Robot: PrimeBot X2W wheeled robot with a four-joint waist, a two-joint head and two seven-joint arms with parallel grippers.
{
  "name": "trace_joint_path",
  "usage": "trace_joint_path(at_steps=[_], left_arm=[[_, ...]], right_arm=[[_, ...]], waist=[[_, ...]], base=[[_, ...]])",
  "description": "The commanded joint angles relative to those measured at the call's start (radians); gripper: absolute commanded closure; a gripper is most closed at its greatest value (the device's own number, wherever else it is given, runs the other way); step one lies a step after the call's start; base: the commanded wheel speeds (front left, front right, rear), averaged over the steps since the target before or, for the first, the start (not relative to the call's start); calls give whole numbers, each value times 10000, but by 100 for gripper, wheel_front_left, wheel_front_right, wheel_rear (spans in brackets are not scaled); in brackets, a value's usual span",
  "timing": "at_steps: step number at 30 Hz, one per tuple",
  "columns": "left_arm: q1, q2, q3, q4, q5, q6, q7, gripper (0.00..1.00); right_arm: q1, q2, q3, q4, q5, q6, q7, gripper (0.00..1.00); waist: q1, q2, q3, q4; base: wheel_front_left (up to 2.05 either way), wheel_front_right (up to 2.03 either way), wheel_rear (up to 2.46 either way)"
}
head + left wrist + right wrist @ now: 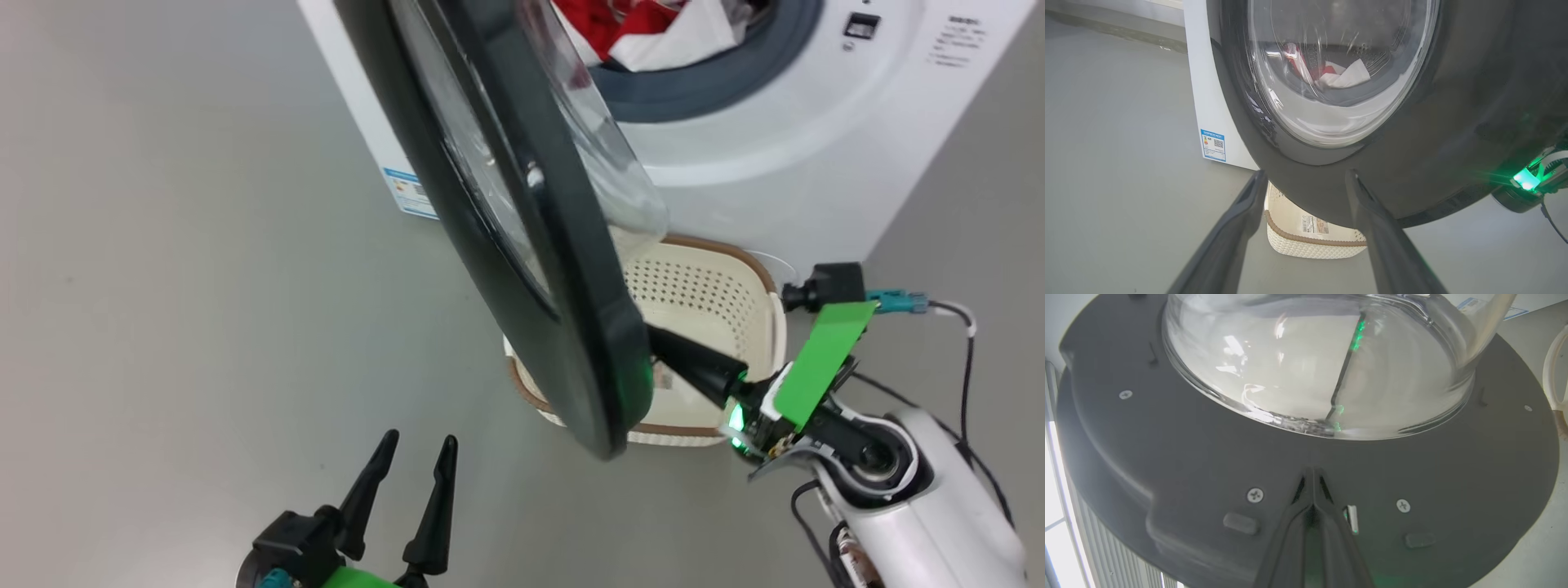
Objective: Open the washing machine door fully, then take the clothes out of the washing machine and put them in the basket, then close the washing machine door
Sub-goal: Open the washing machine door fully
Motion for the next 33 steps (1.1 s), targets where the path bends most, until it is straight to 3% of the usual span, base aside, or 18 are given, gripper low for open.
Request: trace_joint_path(at_steps=[1,24,33], left_arm=[[79,106,237,-233,-58,52,-122,0],[482,106,516,-361,33,266,-122,0],[616,106,750,-542,20,402,-122,0]], right_arm=[[166,286,396,-288,-93,4,135,100],[337,532,2010,-466,564,4,-464,100],[114,533,2600,-520,986,4,-819,100]], waist=[[0,0,-306,444],[0,0,-988,1687],[0,0,-1007,1728]], base=[[0,0,0],[0,0,0],[0,0,0]])
